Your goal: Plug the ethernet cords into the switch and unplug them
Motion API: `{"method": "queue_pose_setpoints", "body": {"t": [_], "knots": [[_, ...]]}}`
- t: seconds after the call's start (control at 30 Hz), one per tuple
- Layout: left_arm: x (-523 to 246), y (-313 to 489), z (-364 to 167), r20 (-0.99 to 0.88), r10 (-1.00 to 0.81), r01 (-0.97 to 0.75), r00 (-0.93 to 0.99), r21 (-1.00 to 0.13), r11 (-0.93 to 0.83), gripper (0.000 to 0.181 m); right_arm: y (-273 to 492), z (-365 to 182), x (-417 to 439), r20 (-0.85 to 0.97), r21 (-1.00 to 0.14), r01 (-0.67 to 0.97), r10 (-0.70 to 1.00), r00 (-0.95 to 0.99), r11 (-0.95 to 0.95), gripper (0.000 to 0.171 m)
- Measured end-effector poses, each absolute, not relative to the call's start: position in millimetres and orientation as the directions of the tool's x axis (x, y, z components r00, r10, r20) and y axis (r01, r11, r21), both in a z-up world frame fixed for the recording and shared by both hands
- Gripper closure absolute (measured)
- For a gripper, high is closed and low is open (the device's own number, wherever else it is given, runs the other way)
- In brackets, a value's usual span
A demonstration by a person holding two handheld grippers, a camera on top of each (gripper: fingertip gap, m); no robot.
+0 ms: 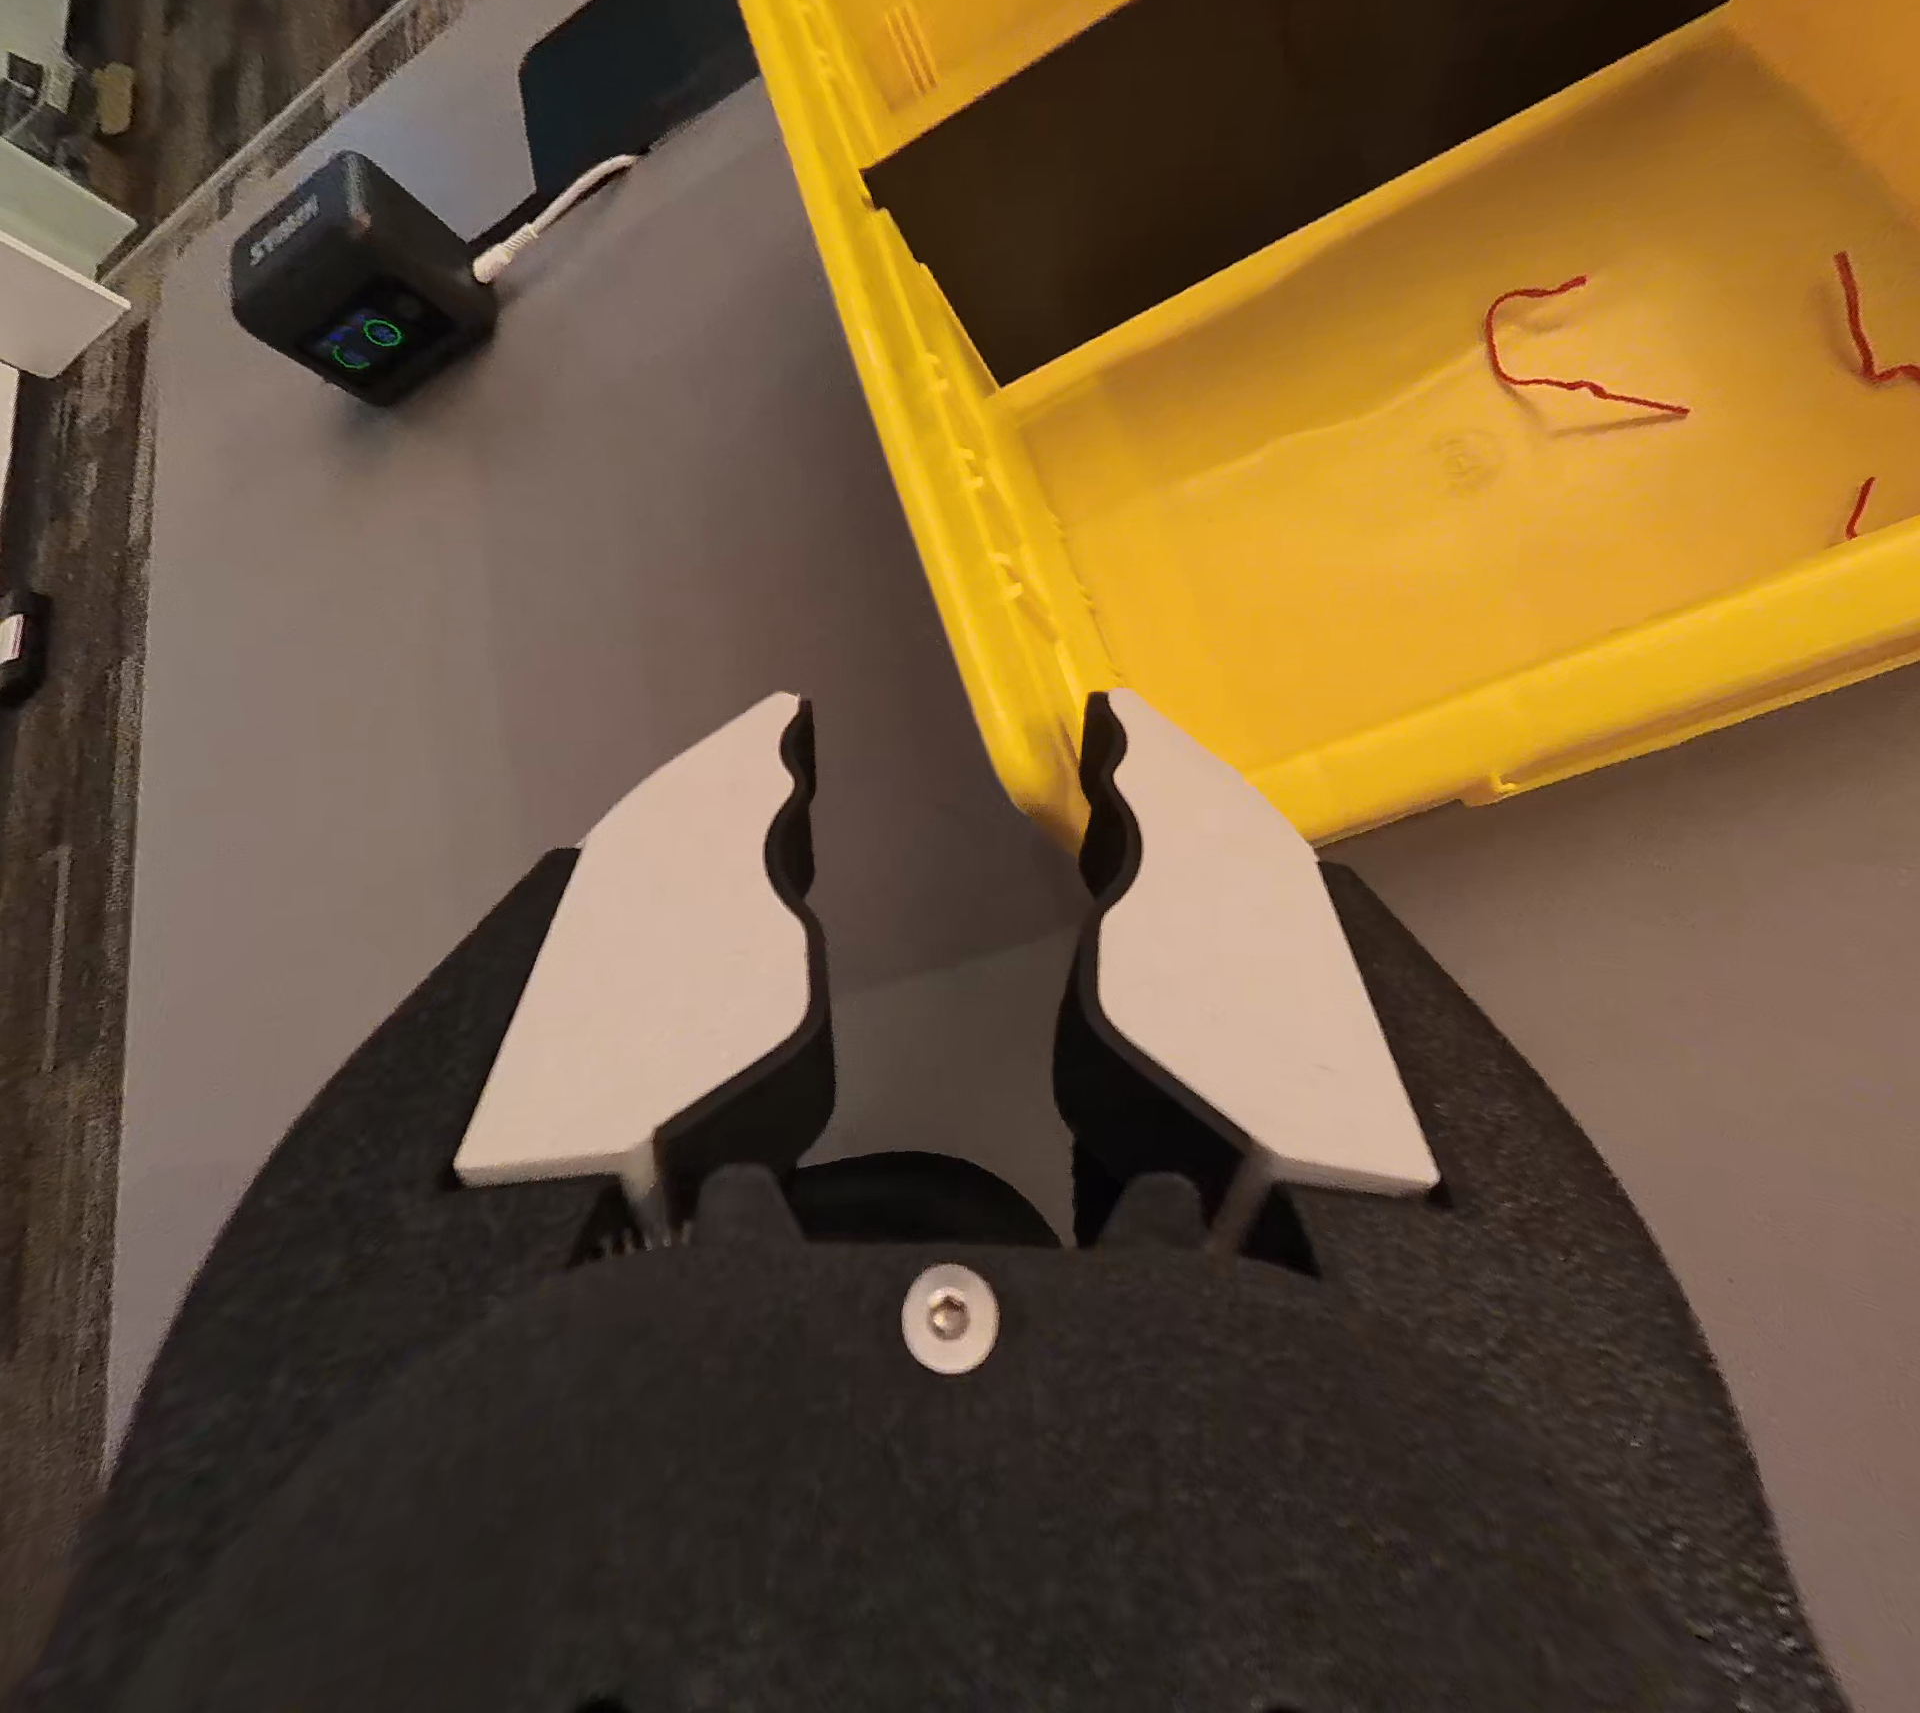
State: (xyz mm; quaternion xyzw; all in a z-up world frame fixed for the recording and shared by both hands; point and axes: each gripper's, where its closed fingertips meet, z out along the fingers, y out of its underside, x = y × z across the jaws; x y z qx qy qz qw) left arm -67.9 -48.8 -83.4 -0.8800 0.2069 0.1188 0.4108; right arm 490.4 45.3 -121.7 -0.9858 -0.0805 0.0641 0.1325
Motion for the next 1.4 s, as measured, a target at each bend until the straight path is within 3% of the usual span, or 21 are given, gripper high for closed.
{"method": "queue_pose_setpoints", "body": {"t": [0.47,0.67,0.93,1.1,1.2,1.3,1.4], "knots": [[-81.5,-59.7,-54.6,-0.397,-0.213,-0.447,0.893,-0.72,-0.532,0.117,48.1,-120.5,405.0,-0.062,-0.174,0.339,0.354,0.933,-0.925,0.157],[-98.1,-59.9,19.1,-0.399,-0.127,-0.415,0.908,-0.818,-0.399,0.121,38.0,-120.0,373.9,-0.08,-0.126,0.361,0.372,0.925,-0.924,0.155],[-88.4,-23.3,112.1,-0.337,-0.196,-0.376,0.921,-0.9,-0.219,0.122,33.2,-112.9,370.5,-0.155,-0.105,0.322,0.335,0.929,-0.941,0.144],[-90.7,5.3,150.7,-0.301,-0.208,-0.331,0.93,-0.935,-0.125,0.125,38.4,-73.7,386.9,-0.046,-0.24,0.259,0.278,0.959,-0.935,0.141],[-100.8,17.2,139.4,-0.257,-0.218,-0.288,0.941,-0.949,-0.124,0.126,40.5,-28.5,386.9,0.082,-0.404,0.256,0.244,0.966,-0.878,0.142],[-116.7,29.2,123.8,-0.23,-0.229,-0.271,0.946,-0.948,-0.168,0.125,39.1,12.9,326.2,0.015,-0.601,0.302,0.368,0.93,-0.74,0.142],[-144.7,37.5,121.7,-0.223,-0.158,-0.249,0.962,-0.953,-0.174,0.126,21.8,19.7,237.8,-0.106,-0.675,0.357,0.564,0.819,-0.646,0.142]]}}
